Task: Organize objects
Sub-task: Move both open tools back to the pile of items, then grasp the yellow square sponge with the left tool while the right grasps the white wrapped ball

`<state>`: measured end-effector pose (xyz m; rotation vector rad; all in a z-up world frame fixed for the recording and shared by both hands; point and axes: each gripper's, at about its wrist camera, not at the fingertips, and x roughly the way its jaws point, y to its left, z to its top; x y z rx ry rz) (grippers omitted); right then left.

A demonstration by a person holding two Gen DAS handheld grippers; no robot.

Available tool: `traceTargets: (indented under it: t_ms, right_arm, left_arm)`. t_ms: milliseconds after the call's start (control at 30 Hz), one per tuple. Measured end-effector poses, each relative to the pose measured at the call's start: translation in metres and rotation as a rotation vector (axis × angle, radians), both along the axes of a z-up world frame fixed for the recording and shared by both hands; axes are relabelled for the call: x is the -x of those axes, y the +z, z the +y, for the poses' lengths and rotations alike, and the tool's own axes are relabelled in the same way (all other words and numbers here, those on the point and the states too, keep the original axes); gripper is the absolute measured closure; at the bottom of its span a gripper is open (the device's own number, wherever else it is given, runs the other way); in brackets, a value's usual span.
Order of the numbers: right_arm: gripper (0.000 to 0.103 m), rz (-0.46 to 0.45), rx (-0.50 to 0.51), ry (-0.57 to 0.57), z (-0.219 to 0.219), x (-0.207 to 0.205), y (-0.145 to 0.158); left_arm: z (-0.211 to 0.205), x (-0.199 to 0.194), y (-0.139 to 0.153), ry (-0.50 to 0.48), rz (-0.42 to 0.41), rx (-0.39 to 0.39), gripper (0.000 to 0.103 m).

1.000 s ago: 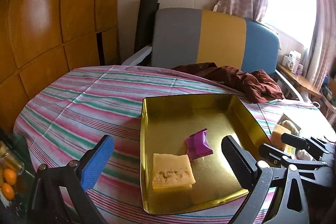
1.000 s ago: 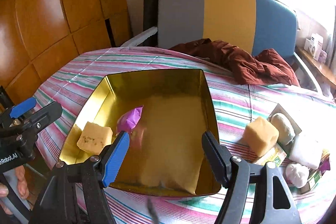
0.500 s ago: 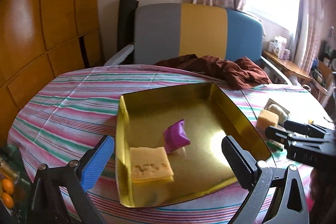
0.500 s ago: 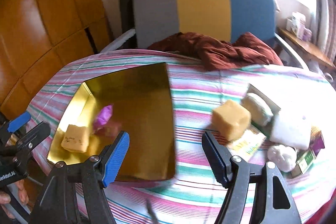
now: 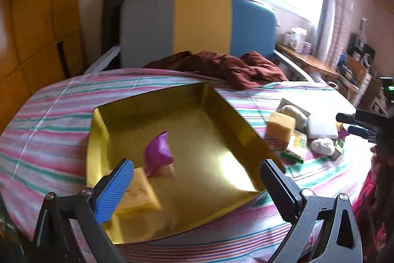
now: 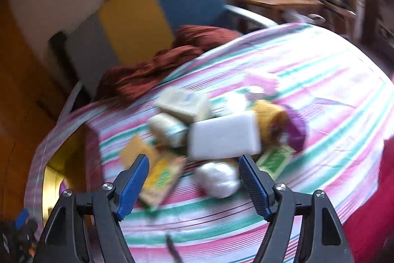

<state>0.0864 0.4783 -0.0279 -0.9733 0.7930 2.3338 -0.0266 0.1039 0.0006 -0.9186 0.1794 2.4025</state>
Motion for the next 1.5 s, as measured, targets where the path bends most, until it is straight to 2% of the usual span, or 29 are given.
traceTargets:
  t_ms: [100,200,300,467,800,1100,1233,1267,1367,1500]
  right_arm:
    - [0.026,0.012,0.057,-0.049,0.02,-0.01,-0.008]
    - [0.024,0.08,0.157,-0.065,0.034,-0.017,-0.014]
    - [0.022,0.129,0.21,-0.071,0.037,-0.021,-0.018]
    - [0.022,0.167,0.235,-0.047,0.037,-0.018,-0.02]
    - [0.022,0.202,0.278,0.006,0.035,-0.015,-0.022]
    - [0.022,0.202,0.318,0.03,0.034,-0.011,-0.026]
    - [0.021,0.198,0.329,0.03,0.035,-0.009,-0.028]
    - [0.021,0.195,0.332,0.028,0.035,-0.009,-0.028]
    - [0.021,0.181,0.333,0.027,0.035,-0.007,-0.03]
    - [0.021,0.124,0.307,0.053,0.03,0.002,-0.032]
  left_arm:
    - [0.025,-0.007,0.002,-0.088,0.009,0.011,0.001]
    - [0.053,-0.014,0.005,-0.183,-0.002,0.017,0.003]
    - [0.083,-0.018,0.006,-0.272,-0.004,0.021,0.004]
    - [0.136,-0.007,0.002,-0.371,-0.051,0.055,0.01]
    - [0.21,0.045,-0.03,-0.403,-0.188,0.136,0.007]
    - [0.253,0.066,-0.063,-0.452,-0.217,0.245,0.005]
    - [0.262,0.075,-0.073,-0.459,-0.253,0.252,0.006]
    - [0.263,0.078,-0.075,-0.462,-0.273,0.242,0.01]
    - [0.268,0.079,-0.082,-0.464,-0.319,0.253,0.04]
    - [0.263,0.071,-0.08,-0.482,-0.295,0.22,0.043]
